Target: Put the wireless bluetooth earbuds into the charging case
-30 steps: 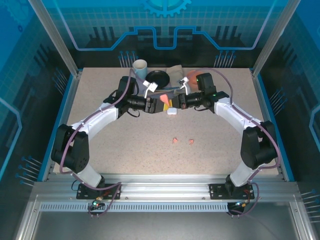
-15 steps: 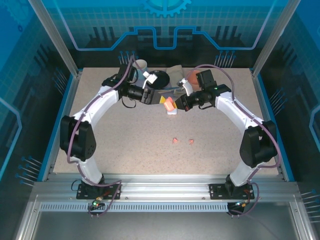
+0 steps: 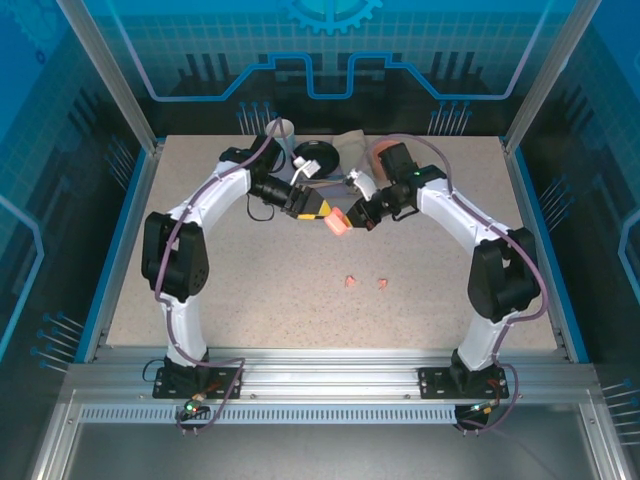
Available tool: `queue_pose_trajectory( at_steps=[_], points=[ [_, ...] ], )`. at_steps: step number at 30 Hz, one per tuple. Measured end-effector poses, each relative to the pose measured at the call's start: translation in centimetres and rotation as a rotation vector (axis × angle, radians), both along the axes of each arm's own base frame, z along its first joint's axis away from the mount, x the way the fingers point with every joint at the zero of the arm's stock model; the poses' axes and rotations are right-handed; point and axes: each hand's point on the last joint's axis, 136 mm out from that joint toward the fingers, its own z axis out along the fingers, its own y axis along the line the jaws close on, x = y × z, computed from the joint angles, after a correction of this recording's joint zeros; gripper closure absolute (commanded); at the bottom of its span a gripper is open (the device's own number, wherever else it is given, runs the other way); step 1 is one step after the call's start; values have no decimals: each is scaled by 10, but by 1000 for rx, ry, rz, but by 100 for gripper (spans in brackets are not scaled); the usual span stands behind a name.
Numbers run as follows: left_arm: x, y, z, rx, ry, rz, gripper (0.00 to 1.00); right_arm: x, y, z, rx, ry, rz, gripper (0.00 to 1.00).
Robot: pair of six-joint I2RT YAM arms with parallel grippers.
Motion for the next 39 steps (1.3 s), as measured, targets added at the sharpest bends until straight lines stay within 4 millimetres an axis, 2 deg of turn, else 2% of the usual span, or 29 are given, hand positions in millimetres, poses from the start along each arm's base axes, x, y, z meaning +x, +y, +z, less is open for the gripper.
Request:
queue_pose_trajectory(
  at_steps=[12,17,23,30,39],
  points=[
    [-7,4,-29,56,94,-7,35,-8,10,-23,-120,-20,72,100],
    [-8,7,-40,88,107,0,36,-9,12,-23,-122,-22,75,100],
    [-7,8,-44,97,104,4,36,-8,12,-23,-119,-26,75,100],
    [-9,8,-56,109,141,-6,41,-8,14,-20,-117,-31,78,100],
    [-13,9,-56,102,149,-20,48,-12,28,-8,-109,-69,126,100]
  ],
)
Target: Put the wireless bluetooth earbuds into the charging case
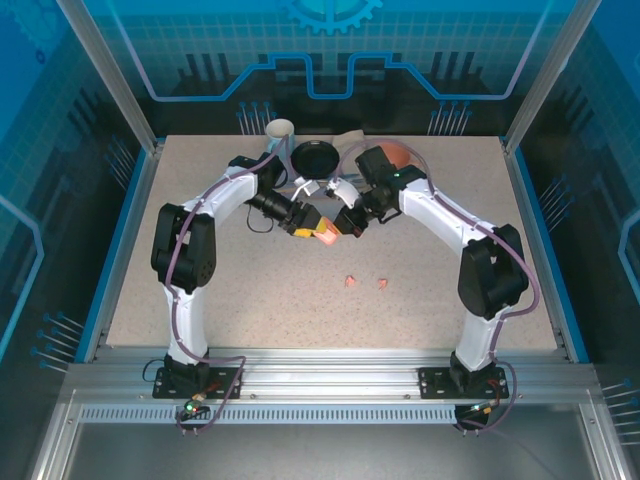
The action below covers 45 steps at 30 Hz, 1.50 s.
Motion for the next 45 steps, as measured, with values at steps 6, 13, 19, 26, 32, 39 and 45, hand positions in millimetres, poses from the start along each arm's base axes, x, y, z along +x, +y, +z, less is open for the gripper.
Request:
queue_pose_trajectory(
  at_steps=[6,13,19,26,32,39,45],
  points=[
    [-5,0,1,-22,16,-15,53,-3,1,0,-13,-4,11,100],
    [-10,-1,4,-38,26,-30,55,0,2,4,-18,-18,18,100],
    [-11,-3,2,-40,37,-44,60,1,3,4,-26,-24,29,100],
    [-13,-5,-1,-43,61,-50,70,2,2,0,-48,-25,30,100],
    [-13,-5,1,-53,52,-57,89,3,1,0,-54,-28,27,100],
    [-12,-7,3,-74,50,-53,100,10,0,8,-38,-18,-27,67],
    [-16,-5,0,-66,-6,-24,100,37,-40,34,5,-8,-226,52]
  ],
)
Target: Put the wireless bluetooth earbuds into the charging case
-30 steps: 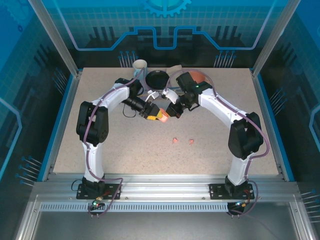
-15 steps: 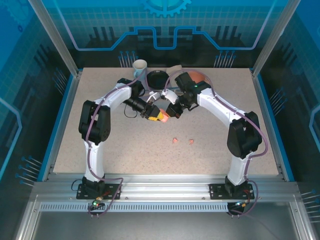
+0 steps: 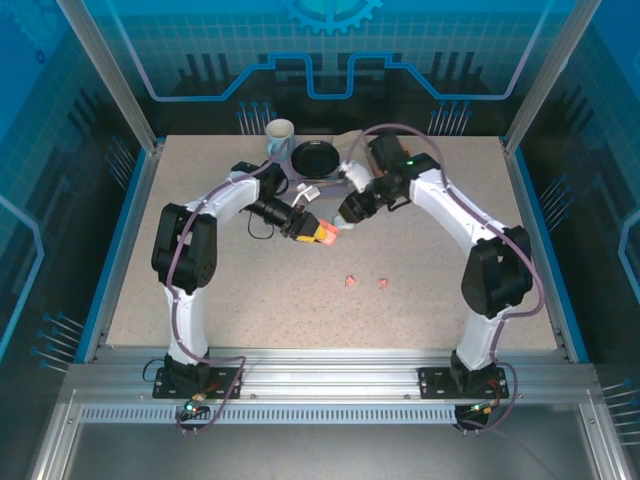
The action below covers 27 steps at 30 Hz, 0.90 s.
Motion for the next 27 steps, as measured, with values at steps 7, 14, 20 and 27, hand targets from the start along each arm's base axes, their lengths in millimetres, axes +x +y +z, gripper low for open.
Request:
queue_pose_trajectory(
  at_steps=[7,14,20,27],
  points=[
    [2,-4,30,43,-322,86,100,16,-65,50,83,-38,-352,46],
    [10,-15,34,90,-700,253,100,-13,-87,31,148,70,-597,42],
    [5,-19,8,90,-959,370,100,-27,-92,13,115,113,-696,40],
    [2,-23,27,6,-1183,498,100,-49,-82,10,82,94,-723,39]
  ],
)
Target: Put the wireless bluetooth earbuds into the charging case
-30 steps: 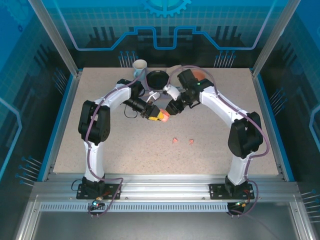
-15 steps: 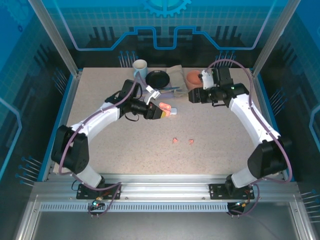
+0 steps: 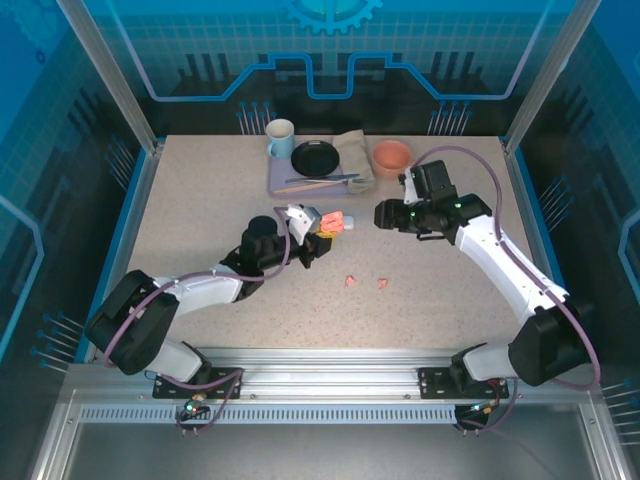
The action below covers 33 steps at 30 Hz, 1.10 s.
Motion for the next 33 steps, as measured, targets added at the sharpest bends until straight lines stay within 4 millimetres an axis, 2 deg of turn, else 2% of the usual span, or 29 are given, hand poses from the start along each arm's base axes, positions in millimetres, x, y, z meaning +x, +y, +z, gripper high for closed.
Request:
queue_pose_trajectory(
  at_steps=[9,12,17,22,28,33],
  points=[
    [-18,1,23,-107,-157,-17,100,-16,18,-33,-68,76,-5,39],
    [-20,7,23,-118,-175,-11,100,-23,29,-54,-105,132,5,39],
    [-12,32,14,-106,-167,50,100,-39,45,-95,-192,246,6,38],
    [-17,39,38,-134,-220,60,100,-57,54,-127,-230,364,-93,37],
    [-23,45,45,-143,-236,68,100,-78,73,-142,-223,438,-237,37],
    [-24,51,40,-135,-226,80,100,-81,88,-150,-202,477,-336,37]
  ],
)
